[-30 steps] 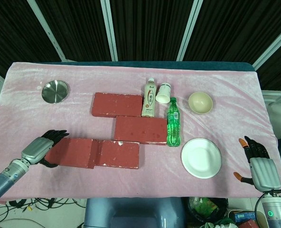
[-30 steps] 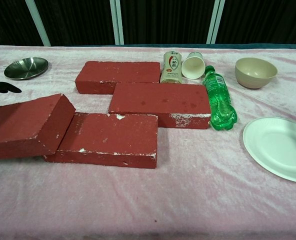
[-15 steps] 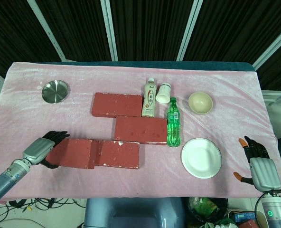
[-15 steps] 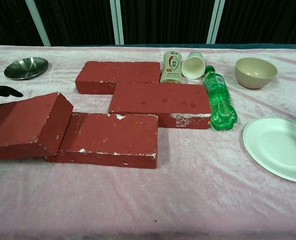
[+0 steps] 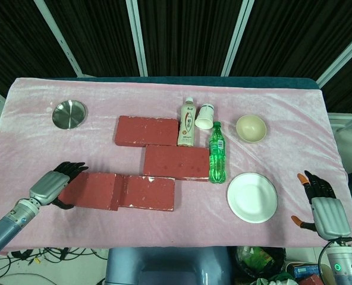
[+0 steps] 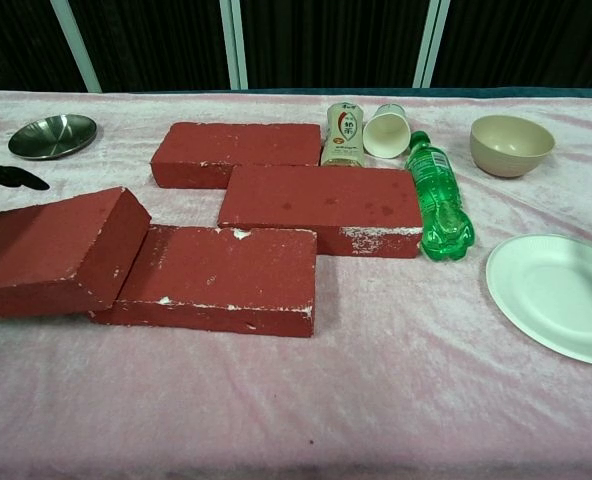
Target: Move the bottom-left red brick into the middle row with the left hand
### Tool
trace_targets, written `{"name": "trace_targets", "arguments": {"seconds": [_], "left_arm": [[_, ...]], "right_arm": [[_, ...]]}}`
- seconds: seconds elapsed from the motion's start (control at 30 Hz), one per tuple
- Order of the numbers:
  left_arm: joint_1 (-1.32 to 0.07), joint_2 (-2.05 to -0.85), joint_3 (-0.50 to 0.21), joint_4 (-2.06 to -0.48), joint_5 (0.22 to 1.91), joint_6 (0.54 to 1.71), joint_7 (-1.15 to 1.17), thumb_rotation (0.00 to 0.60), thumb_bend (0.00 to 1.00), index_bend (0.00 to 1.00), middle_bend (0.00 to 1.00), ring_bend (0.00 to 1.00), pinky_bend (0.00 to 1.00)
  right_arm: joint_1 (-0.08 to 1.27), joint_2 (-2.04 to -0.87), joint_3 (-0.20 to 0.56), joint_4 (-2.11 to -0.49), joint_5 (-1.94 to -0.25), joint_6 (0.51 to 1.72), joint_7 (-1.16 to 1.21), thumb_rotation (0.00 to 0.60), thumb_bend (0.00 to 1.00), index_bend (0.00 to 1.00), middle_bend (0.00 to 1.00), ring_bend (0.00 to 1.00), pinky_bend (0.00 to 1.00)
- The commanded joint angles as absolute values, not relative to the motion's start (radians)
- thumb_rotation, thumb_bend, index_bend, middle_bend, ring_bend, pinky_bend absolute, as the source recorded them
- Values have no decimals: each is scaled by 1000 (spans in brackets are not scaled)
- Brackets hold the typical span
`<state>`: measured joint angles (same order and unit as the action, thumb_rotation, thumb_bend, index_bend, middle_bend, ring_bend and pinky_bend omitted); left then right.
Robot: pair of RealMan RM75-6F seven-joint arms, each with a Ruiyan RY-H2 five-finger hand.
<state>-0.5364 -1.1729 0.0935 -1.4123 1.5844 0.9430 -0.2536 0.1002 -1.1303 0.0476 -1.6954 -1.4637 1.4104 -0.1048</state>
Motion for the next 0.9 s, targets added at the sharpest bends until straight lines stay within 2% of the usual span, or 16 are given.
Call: {"name": "trace_targets", "arguments": {"seconds": [0.03, 0.23, 0.47, 0.63, 0.9], "left_arm": [[-540, -1176, 93, -1416, 1571, 927, -240, 600, 5, 62, 72, 0, 0], [-545, -1179, 90, -1422, 1551, 907, -215, 600, 90, 101, 156, 0, 0], [-543, -1180, 79, -1430, 1537, 917, -189, 600, 181, 178, 196, 0, 0], [-541, -1172, 67, -1438, 1519, 925, -184, 600, 287, 233, 213, 0, 0], [-550, -1129, 50, -1470, 1497, 916, -212, 600, 312, 252, 217, 0, 0]], "right_arm": [[100, -1130, 48, -1696, -1462, 1409, -104, 600, 57, 0, 0, 0, 78], [101, -1128, 47, -1698, -1459, 1404, -97, 600, 57, 0, 0, 0, 78], [101, -1125, 47, -1702, -1459, 1403, -87, 600, 57, 0, 0, 0, 78], [102, -1122, 45, -1704, -1460, 1399, -78, 600, 57, 0, 0, 0, 78], [102, -1119, 45, -1705, -1458, 1397, -73, 600, 57, 0, 0, 0, 78]]}}
